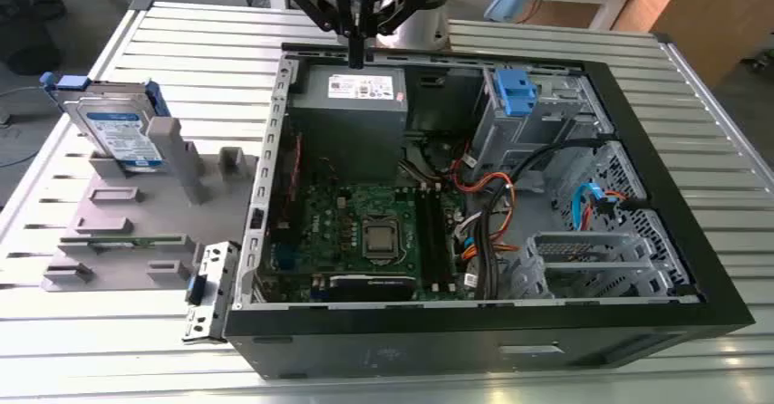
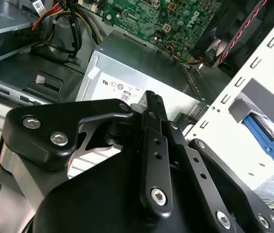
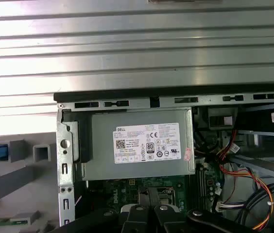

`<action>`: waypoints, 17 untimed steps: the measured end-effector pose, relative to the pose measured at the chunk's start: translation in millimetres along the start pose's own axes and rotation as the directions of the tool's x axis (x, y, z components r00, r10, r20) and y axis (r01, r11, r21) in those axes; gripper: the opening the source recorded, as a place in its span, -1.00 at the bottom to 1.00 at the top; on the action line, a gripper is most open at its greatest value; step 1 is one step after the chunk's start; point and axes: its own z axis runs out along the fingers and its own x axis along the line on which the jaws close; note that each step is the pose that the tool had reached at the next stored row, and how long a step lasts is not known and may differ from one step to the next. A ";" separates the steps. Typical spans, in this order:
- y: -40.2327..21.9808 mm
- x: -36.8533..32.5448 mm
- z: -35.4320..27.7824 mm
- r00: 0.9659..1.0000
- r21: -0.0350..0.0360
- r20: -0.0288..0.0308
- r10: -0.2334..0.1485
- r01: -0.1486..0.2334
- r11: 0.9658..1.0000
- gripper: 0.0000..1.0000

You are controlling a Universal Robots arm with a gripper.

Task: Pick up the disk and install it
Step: 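Reach for the disk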

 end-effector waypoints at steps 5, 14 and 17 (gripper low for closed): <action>0.0 0.1 0.0 1.000 0.000 0.000 0.000 0.000 1.000 -0.79; -0.3 3.2 -0.1 1.000 0.000 0.000 0.000 0.000 1.000 -0.79; -0.5 6.0 -0.2 1.000 0.000 0.000 0.000 0.000 1.000 -0.79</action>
